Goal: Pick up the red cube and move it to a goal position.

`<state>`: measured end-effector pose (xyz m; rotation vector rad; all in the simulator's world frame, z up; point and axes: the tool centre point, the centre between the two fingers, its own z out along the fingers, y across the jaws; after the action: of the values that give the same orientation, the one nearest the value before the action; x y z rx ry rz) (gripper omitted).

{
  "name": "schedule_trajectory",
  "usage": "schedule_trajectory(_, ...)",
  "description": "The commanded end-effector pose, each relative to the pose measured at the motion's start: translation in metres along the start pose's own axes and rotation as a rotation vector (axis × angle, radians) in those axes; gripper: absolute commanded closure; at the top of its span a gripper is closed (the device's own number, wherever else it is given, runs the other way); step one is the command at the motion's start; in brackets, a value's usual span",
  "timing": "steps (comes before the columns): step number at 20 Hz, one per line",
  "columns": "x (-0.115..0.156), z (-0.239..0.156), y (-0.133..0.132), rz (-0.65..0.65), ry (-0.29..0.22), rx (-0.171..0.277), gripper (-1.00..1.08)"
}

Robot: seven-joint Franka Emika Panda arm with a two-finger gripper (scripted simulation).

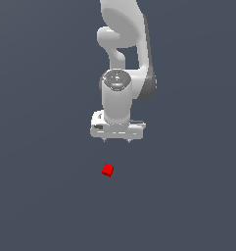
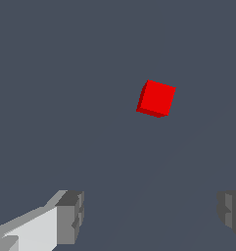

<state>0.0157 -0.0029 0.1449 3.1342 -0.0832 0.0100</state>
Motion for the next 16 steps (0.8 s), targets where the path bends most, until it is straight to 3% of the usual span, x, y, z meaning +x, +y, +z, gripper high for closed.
schedule_trajectory(1,0.008,0.012,0.002,0.026,-0.001,0.000,-0.92)
schedule_trajectory(16,0.068,0.102,0.027,0.223,-0.006,0.003,-0.92)
